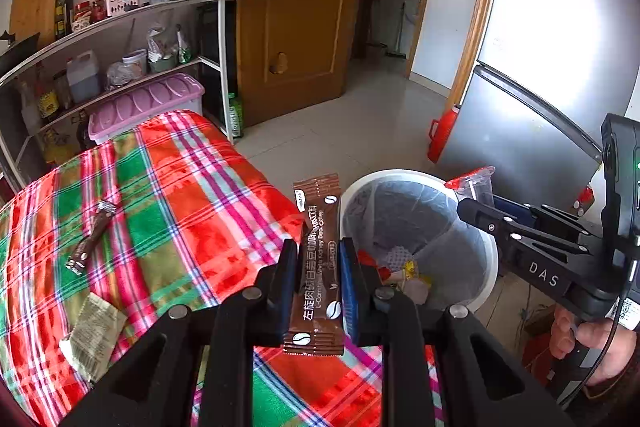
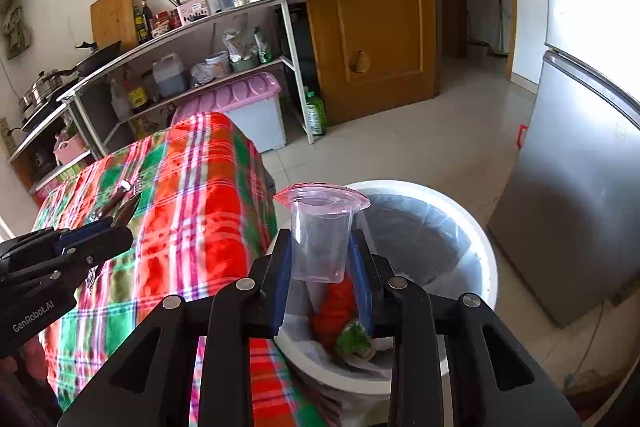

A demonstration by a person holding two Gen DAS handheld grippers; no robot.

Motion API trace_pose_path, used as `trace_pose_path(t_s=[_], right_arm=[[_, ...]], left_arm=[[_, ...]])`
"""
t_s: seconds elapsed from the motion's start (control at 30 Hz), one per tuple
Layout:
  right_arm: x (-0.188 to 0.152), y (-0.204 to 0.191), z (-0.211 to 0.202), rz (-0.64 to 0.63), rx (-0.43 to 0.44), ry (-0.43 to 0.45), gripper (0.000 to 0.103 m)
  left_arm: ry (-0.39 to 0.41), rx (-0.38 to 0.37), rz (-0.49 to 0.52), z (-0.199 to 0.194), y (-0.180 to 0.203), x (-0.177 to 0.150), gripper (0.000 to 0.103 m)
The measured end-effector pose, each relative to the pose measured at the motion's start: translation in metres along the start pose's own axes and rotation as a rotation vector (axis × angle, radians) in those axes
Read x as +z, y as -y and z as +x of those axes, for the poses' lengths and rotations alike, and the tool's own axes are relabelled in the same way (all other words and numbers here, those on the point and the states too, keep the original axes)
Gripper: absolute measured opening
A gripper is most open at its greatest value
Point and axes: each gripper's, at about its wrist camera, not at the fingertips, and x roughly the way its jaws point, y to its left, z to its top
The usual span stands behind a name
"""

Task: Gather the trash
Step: 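Carry the clear cup and brown wrapper over the bin and open both grippers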

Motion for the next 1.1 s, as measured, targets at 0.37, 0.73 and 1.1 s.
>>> trace_pose_path(t_s=[0.37, 0.73, 1.1], right_arm=[[-0.016, 0.06, 0.02, 0.052, -0.062, -0.083, 0.029], [-0.033, 0.089, 0.052, 0.063, -0.079, -0.177, 0.029], [-0.036, 0.094, 0.066, 0.053, -0.085, -0.206, 0.044]], left_arm=[[-0.099, -0.067, 0.016, 0.058, 0.047, 0.004, 0.022], [-0.178, -0.07, 0.027, 0.097, 0.071, 0.001, 0.023], [-0.207, -0.043, 0.034, 0.108, 0.076, -0.001, 0.045]])
